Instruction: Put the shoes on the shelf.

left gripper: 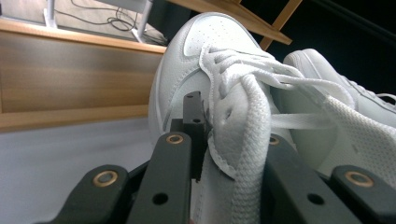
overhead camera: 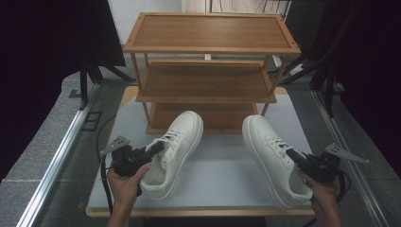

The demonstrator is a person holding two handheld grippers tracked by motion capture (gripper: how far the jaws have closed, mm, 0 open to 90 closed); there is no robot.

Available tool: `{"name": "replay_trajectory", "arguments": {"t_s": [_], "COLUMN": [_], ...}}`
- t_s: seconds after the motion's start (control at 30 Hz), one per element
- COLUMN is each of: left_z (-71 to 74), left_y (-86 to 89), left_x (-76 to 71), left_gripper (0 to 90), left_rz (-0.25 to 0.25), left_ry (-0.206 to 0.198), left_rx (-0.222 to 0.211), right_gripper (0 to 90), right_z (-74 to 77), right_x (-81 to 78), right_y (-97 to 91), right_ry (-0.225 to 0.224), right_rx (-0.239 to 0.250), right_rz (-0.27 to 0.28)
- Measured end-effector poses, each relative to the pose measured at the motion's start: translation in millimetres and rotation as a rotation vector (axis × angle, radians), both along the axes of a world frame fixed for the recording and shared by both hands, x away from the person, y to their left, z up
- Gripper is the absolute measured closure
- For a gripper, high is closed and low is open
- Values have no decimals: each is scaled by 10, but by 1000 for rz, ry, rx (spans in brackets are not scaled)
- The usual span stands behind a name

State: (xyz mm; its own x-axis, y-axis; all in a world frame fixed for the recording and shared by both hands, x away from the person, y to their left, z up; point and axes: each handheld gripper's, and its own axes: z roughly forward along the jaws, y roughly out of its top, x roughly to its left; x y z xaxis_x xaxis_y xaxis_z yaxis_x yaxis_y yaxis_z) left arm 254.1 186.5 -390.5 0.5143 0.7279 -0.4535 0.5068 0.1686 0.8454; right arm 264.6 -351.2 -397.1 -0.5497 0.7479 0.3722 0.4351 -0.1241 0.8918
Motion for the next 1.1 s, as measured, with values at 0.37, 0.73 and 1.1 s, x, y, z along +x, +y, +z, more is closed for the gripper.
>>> {"name": "replay_trajectory", "arguments": {"t_s": [0.37,0.73,1.1], "left_z": [183,429,691], "left_y": [40,10,-9], "left_x": [33,124,410], "left_gripper": [821,822,823], "left_rz": [-13,-24,-13], "left_ry": [-39,-78,-89], "left_rx": [-82,-114,-157], "right_gripper": [825,825,826], "right_z": [159,477,843], "right_x": [48,177,383], "right_y": [122,307,470], "right_ry": [-25,-51,-64], "right_rx": [86,133,125], "right_rz": [40,49,21]}}
